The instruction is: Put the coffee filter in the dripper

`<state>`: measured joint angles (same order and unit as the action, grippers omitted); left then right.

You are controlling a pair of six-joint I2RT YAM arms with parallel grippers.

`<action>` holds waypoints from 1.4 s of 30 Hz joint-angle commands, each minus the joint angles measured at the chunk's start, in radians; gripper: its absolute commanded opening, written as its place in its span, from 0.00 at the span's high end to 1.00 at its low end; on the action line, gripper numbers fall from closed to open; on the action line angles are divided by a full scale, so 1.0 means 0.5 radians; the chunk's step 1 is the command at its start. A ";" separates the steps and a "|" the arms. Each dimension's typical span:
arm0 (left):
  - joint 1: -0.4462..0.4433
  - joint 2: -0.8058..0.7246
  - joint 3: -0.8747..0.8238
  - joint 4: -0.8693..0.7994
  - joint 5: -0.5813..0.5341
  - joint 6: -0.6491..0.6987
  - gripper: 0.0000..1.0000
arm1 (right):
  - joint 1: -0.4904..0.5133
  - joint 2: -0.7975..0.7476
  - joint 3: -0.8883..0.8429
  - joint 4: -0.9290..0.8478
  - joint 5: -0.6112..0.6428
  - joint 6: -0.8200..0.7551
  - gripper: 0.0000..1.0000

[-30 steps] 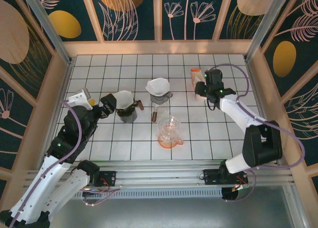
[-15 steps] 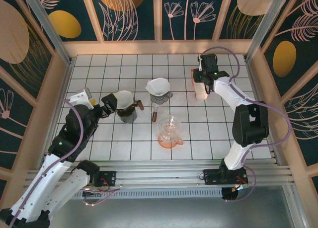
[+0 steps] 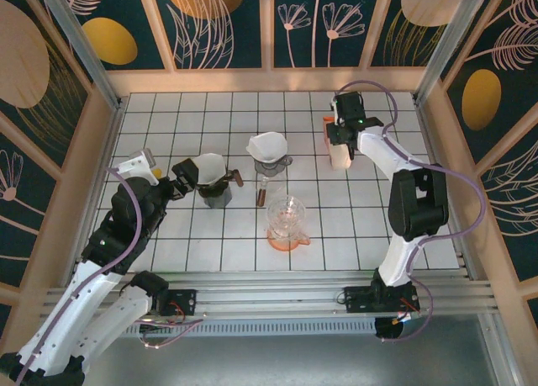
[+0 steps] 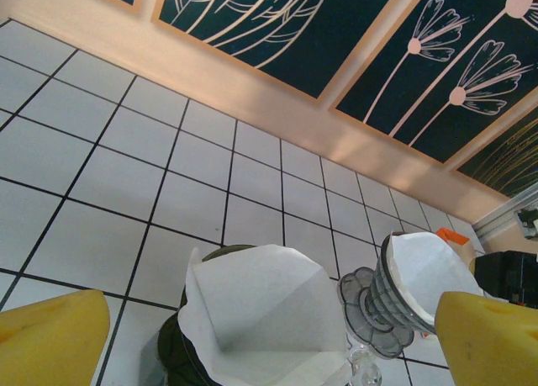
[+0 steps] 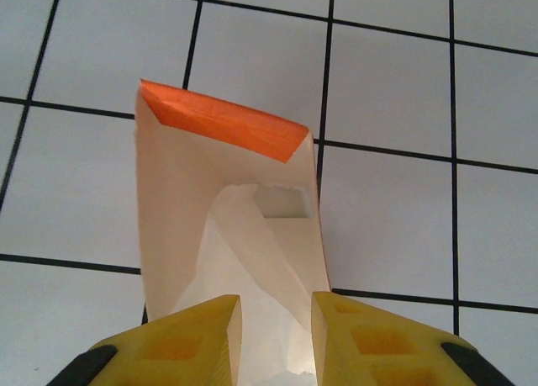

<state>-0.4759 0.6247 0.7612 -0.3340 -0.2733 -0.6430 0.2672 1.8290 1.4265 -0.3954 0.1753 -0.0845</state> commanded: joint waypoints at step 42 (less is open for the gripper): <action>0.013 -0.019 -0.016 -0.027 -0.011 0.006 0.01 | 0.382 -0.597 -0.316 -0.045 0.718 0.207 1.00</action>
<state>-0.4759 0.6273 0.7574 -0.3450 -0.2726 -0.6437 0.4248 1.6218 1.3144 -0.3683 0.4583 -0.0559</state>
